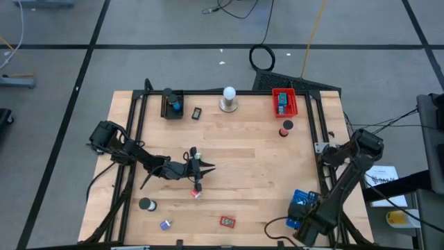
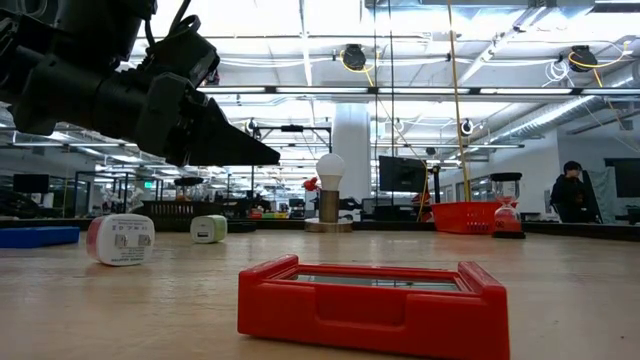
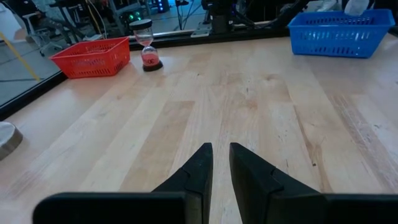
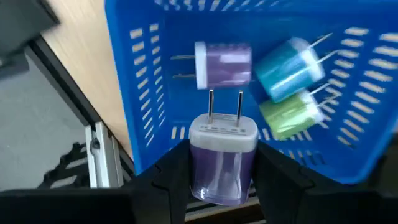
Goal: Pick & Place Office items
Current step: Put the right violet charger adapter into the blue bin
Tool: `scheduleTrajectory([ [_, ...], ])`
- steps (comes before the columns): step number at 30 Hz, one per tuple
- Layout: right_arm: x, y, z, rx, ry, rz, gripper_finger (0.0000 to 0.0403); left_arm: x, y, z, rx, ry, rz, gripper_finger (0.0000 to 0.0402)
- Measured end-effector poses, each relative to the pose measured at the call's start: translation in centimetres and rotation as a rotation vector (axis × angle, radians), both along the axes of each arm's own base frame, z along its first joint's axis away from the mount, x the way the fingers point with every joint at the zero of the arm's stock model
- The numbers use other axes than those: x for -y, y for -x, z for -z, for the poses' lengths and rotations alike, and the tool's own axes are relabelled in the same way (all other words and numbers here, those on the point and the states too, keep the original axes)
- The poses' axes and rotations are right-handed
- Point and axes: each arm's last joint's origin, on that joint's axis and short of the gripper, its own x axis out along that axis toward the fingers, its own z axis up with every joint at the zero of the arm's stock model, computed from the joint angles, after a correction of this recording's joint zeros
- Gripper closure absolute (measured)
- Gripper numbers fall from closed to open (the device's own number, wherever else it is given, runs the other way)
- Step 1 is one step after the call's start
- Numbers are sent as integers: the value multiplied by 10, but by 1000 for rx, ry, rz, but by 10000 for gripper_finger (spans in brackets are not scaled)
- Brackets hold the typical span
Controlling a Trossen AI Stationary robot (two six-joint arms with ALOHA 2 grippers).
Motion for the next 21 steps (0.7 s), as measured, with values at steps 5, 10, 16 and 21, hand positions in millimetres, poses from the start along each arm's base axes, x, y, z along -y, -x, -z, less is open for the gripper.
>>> scheduleTrajectory([
  [5, 5, 3, 15, -11, 2, -25, 266, 0, 0, 0, 0, 0, 0, 339],
  [10, 4, 2, 18, 0, -18, -25, 264, 0, 0, 0, 0, 0, 0, 339],
  [16, 3, 2, 18, 7, -21, -19, 231, 0, 0, 0, 0, 0, 0, 339],
  [21, 3, 1, 18, 10, -25, -23, 213, 0, 0, 0, 0, 0, 0, 339],
])
